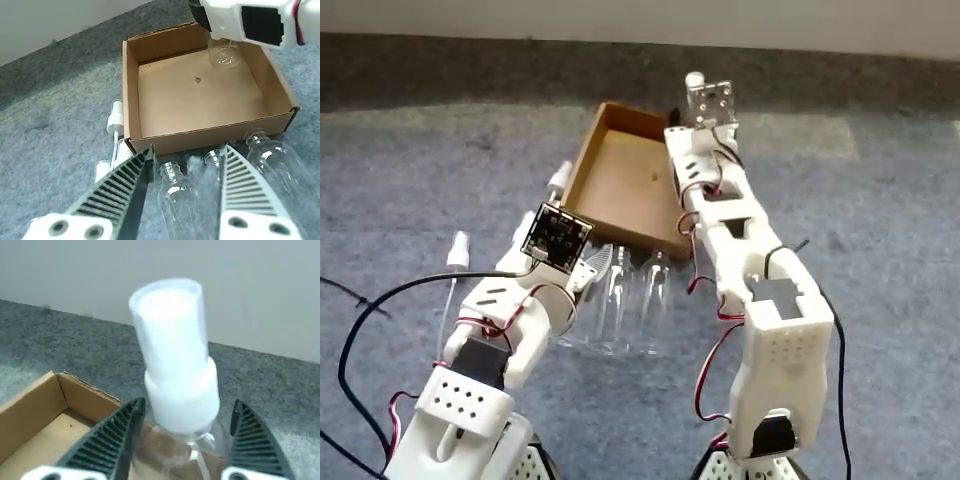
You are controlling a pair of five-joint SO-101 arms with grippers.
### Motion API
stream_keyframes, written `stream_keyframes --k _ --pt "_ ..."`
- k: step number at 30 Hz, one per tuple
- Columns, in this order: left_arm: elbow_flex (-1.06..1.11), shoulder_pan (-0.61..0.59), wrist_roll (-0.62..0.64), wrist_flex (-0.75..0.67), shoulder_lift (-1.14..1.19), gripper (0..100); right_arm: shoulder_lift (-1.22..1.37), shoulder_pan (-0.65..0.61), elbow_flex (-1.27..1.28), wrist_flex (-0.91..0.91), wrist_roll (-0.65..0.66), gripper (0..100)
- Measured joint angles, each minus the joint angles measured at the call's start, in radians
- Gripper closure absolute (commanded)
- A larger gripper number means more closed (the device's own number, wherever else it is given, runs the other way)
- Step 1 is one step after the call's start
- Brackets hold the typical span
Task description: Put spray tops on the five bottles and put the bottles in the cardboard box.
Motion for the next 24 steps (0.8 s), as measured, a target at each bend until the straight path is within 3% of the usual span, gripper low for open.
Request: stream_keyframes --k 24 --pt "0.0 0.0 0.0 0.0 0.0 80 -0.075 0.0 -0.11 0.181 0.0 76.7"
